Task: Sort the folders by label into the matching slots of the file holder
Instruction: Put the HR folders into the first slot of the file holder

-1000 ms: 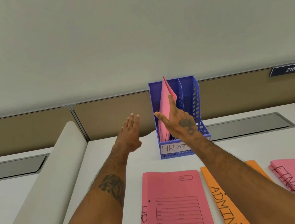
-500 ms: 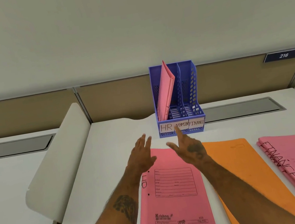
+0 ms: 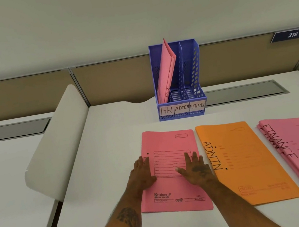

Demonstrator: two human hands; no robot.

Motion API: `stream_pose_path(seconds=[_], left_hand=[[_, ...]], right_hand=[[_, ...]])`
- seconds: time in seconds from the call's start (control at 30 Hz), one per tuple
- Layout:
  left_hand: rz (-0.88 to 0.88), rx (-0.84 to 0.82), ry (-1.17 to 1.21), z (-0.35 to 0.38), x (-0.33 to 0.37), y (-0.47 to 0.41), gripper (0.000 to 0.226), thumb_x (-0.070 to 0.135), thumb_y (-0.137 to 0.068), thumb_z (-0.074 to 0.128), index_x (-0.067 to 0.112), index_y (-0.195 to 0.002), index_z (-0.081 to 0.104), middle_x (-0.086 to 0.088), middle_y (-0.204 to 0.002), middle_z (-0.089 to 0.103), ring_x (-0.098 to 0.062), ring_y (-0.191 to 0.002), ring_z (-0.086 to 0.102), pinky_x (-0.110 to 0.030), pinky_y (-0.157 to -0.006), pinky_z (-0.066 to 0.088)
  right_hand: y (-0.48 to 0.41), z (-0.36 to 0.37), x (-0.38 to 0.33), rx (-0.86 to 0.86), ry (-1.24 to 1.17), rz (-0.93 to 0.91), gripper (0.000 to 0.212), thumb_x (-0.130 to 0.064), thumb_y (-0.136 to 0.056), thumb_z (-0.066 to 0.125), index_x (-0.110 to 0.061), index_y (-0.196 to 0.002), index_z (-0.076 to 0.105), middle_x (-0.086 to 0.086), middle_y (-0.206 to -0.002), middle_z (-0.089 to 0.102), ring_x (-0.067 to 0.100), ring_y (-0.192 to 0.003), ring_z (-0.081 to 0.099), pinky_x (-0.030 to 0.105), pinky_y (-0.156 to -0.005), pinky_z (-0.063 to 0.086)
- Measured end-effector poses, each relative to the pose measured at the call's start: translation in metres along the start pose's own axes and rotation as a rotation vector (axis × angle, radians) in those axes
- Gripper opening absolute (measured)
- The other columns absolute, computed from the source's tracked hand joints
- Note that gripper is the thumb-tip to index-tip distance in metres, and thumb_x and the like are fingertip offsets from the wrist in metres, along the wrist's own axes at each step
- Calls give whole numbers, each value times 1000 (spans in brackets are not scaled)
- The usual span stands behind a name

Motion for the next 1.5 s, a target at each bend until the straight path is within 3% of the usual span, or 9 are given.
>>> stream_pose_path(seconds=[0.3, 0.53, 0.7, 0.77, 0.9, 1.07, 1.23, 1.37, 1.5], left_hand=[[-111, 44, 227, 8, -4, 1, 94, 37, -88, 66, 10, -155, 6, -12, -163, 7, -34, -148, 14, -51, -115, 29], [-181, 135, 419, 1, -1, 1, 93, 22, -79, 75, 5, -151, 19, -16, -154, 22, -37, -140, 26, -47, -110, 35], [-217, 205, 651, -1, -12, 9, 66, 16, -65, 87, 8, -121, 53, -11, -121, 62, -24, -101, 62, -31, -80, 57], [-224, 197, 817, -1, -18, 12, 68, 16, -65, 88, 11, -123, 55, -7, -116, 68, -22, -93, 68, -26, -74, 57], [-97, 162, 952, -9, -4, 18, 80, 14, -69, 84, 28, -133, 38, 1, -112, 66, -19, -92, 70, -35, -76, 62], [34, 219, 942, -50, 21, 24, 76, 8, -65, 77, 37, -126, 43, 6, -115, 65, -16, -97, 68, -41, -78, 62], [175, 301, 914, -105, 60, 30, 70, 15, -69, 65, 47, -126, 40, 16, -106, 67, -6, -88, 69, -21, -63, 58], [316, 365, 820, -144, 102, 36, 70, 7, -76, 60, 41, -132, 34, 15, -107, 65, -5, -86, 70, -24, -68, 61], [404, 499, 738, -176, 135, 47, 67, 5, -84, 60, 32, -138, 32, 10, -110, 63, -12, -89, 70, -32, -73, 62]], right_hand=[[6, 20, 6, -48, -9, 33, 91, -74, -91, 26, -19, -156, -4, 20, -162, -10, 42, -149, -2, 54, -117, 21], [4, 15, 11, -41, -213, 39, 95, -77, -88, 31, -20, -157, -1, 16, -164, -6, 40, -150, -1, 52, -118, 20], [5, 9, 16, -9, -328, 52, 94, -76, -88, 34, -18, -157, 7, 12, -165, 3, 36, -150, 9, 50, -117, 23], [5, 4, 17, 10, -388, 53, 92, -74, -89, 36, -17, -157, 9, 10, -165, 7, 35, -149, 14, 49, -118, 24], [7, -10, 9, 51, -526, 38, 88, -70, -91, 39, -16, -156, 14, 9, -163, 17, 32, -147, 24, 46, -117, 28], [9, -44, -16, 61, -473, 30, 86, -72, -91, 35, -13, -154, 23, 12, -158, 31, 33, -141, 35, 47, -112, 35], [21, -161, -82, 229, -531, -110, 88, -80, -84, 35, -30, -153, 11, 14, -142, 51, 38, -123, 53, 49, -99, 45], [49, -276, -112, 569, -444, -157, 88, -84, -81, 32, -38, -150, 1, 15, -110, 65, 35, -88, 62, 44, -74, 52], [78, -354, -105, 823, -333, -120, 72, -60, -88, 53, -22, -143, 25, 8, -101, 63, 27, -76, 53, 35, -62, 42]])
Point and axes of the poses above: each hand's wrist, its own y-axis away from the middle knuckle, its own z-axis out of the palm, x = y × z, the point moved 10 cm from there along -y, towards the middle knuckle
